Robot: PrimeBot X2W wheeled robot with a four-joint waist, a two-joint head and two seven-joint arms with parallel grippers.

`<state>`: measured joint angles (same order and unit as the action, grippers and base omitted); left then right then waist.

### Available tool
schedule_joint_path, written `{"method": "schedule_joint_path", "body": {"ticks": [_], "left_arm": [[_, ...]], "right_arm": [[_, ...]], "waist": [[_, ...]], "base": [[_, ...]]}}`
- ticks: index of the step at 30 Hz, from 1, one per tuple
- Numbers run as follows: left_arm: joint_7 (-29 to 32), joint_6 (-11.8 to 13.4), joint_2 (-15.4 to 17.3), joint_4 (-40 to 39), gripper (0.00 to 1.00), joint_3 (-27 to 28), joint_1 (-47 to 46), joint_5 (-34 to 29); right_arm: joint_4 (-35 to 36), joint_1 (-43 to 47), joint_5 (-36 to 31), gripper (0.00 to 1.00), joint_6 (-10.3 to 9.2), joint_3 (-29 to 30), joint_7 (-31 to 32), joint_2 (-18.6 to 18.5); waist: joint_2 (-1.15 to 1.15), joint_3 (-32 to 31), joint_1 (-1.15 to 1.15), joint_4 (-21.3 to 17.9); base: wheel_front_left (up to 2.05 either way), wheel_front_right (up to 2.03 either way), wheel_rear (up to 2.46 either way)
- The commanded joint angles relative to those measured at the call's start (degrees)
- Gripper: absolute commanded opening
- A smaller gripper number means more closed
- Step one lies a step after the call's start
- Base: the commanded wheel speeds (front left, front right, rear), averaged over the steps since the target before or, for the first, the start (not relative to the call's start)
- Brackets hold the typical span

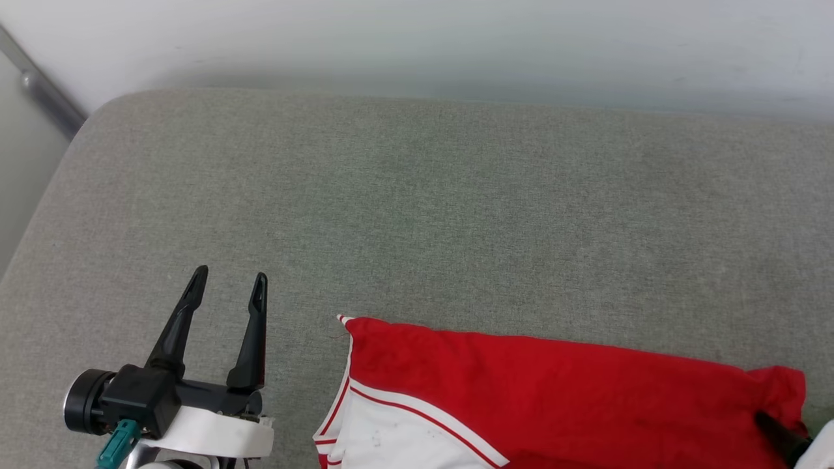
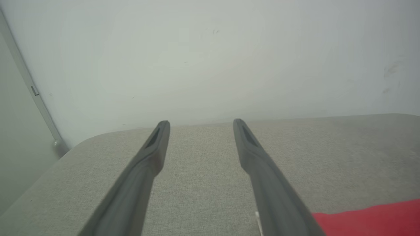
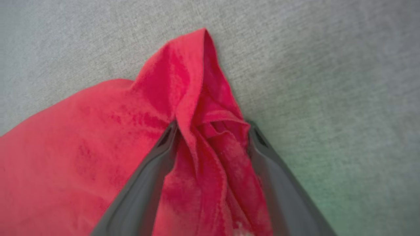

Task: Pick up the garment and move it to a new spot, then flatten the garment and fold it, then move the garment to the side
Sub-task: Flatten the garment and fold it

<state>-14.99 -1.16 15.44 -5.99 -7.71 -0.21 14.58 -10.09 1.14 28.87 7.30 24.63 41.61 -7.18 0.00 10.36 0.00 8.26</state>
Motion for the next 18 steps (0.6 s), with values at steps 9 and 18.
{"method": "schedule_joint_path", "body": {"ticks": [9, 18], "left_arm": [[-0.3, -4.0, -3.4, 1.3, 1.0, 4.2, 1.3, -3.6], [-0.3, -5.4, -4.9, 1.4, 1.0, 5.5, 2.1, -5.0]], "right_arm": [[-1.6, -0.3, 3.7, 0.0, 0.16, -3.8, -5.4, -2.2], [-4.2, -2.6, -0.4, 0.0, 0.17, 4.6, -9.4, -8.2]], "waist": [[0.0, -2.2, 0.0, -1.4], [0.0, -3.1, 0.0, -2.3]], "base": [[0.0, 0.0, 0.0], [0.0, 0.0, 0.0]]}}
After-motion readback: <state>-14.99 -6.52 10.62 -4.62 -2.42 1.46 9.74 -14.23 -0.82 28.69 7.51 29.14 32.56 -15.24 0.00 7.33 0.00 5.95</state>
